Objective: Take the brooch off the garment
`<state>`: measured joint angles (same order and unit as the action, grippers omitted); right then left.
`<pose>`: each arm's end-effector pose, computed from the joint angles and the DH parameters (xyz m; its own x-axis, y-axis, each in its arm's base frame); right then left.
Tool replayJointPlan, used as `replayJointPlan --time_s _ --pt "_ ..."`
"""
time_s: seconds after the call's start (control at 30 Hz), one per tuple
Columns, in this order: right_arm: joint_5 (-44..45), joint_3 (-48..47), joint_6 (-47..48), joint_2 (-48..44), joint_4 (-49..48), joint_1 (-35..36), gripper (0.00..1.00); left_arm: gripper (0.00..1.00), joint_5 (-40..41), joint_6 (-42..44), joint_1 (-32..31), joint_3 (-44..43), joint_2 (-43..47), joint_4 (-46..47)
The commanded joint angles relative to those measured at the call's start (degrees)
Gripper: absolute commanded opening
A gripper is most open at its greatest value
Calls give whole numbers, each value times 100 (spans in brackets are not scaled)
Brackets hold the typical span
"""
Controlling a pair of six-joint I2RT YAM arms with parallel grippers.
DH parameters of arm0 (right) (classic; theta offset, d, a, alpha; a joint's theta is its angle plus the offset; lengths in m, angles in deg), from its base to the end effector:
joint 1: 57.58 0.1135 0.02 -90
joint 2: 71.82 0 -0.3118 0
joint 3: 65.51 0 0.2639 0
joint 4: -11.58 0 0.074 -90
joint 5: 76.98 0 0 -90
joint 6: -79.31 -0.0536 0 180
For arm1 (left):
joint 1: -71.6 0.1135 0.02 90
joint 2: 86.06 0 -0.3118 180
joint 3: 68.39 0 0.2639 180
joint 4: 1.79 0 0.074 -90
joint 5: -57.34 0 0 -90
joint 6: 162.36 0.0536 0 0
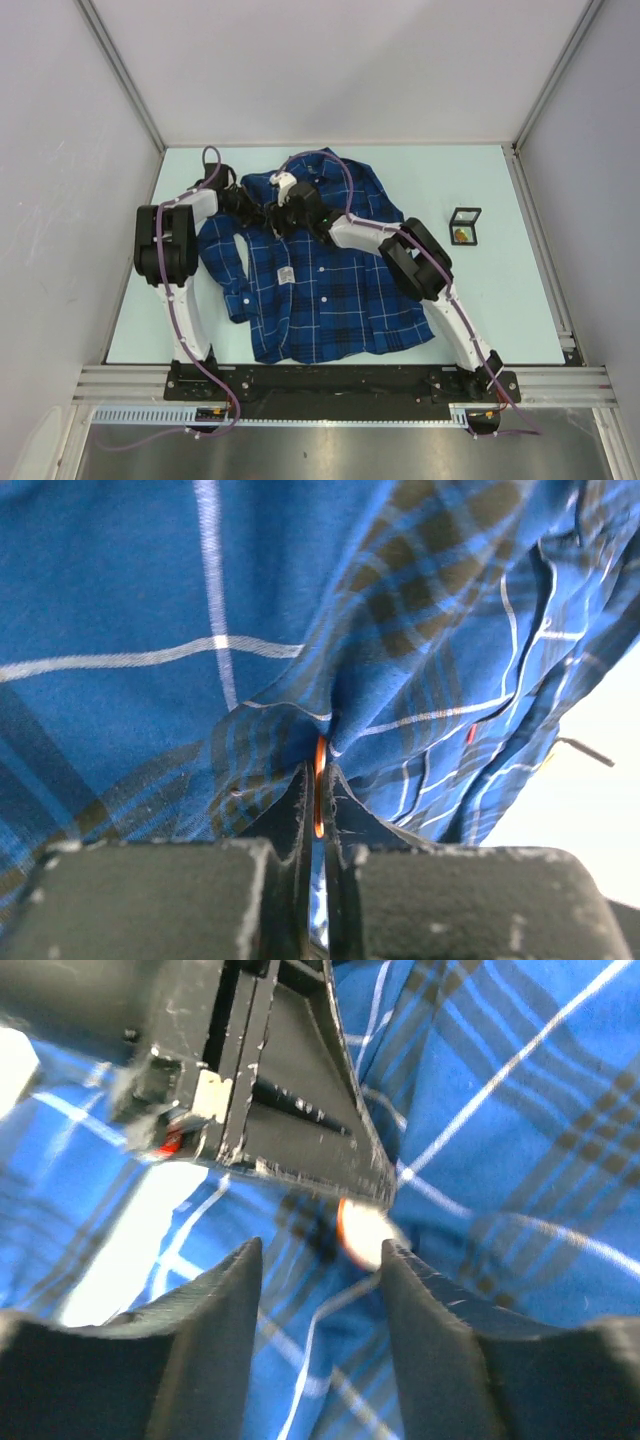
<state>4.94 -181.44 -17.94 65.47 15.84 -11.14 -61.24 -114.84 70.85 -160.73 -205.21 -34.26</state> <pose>0.4145 0.4468 0.1739 -0.3972 -0.2363 -0.8868 -0.7608 0.6253 0.1741 0.4689 -0.0318 0.1627 -0.8068 -0.5825 -0.0990 -0.3918 0.6528 -0.6483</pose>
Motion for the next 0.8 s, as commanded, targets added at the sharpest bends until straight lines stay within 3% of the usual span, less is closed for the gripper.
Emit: replayJointPlan --time_s 0.0,0.03,0.2,0.27,0.47,0.57,0.77 --pt "-791 311 -1532 -871 -183 -424 57 2 -297 951 -56 -166 -38 -70" --pt "-905 416 -2048 -897 -306 -555 58 2 -376 1074 -56 -175 -55 -62" --pt "-1345 479 -2834 -520 -781 -732 53 1 -394 1620 -65 -157 -91 -9" --pt "-1425 382 -2914 -301 -747 -741 42 2 -377 1716 -65 -201 -99 -9" --pt "-1372 233 -2932 -1 -808 -724 22 5 -262 1831 -65 -245 -64 -44" --pt "-1354 188 -3037 122 -895 -715 19 8 -271 1770 -65 -219 -64 -9" --pt "-1416 57 -3283 394 -975 -715 19 25 -192 1646 -65 -96 76 114"
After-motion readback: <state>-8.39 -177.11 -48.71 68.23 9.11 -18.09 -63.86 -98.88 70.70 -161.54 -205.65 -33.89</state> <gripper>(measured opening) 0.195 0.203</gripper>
